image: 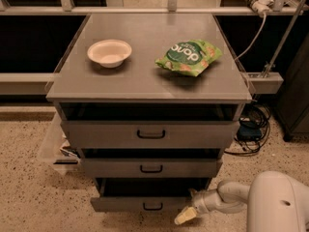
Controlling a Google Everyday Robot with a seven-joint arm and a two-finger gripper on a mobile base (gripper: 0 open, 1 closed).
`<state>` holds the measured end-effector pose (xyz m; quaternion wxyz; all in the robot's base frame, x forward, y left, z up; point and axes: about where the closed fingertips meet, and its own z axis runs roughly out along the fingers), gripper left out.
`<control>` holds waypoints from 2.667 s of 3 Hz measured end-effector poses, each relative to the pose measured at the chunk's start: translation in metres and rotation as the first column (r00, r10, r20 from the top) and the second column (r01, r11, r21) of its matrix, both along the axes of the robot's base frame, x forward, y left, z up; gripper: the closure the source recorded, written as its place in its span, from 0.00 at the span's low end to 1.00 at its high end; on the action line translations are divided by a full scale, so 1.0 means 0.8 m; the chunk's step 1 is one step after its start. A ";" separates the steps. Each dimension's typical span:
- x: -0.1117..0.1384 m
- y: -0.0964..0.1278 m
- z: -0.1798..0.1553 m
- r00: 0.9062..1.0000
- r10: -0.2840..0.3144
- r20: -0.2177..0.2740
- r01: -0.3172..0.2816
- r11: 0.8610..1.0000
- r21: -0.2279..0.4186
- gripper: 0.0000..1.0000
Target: Open bottom drawer
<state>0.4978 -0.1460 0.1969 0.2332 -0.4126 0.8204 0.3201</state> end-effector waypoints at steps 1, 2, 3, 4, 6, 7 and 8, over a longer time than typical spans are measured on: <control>-0.005 -0.011 0.001 1.000 -0.009 -0.001 0.009 1.000 0.009 0.00; -0.012 -0.017 -0.001 1.000 -0.018 0.006 0.018 0.999 0.037 0.00; -0.011 -0.016 0.006 1.000 -0.018 0.006 0.018 0.999 0.037 0.00; -0.019 -0.013 0.006 1.000 -0.001 -0.005 0.001 0.997 0.074 0.00; -0.029 -0.009 0.012 1.000 0.022 -0.015 -0.020 0.993 0.114 0.00; -0.027 -0.007 0.013 1.000 0.021 -0.014 -0.019 0.993 0.114 0.00; 0.036 -0.009 0.045 0.997 -0.007 0.073 0.002 0.998 0.069 0.00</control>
Offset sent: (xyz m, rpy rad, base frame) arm -0.1288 -0.0133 0.0026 0.8222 0.1686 0.3939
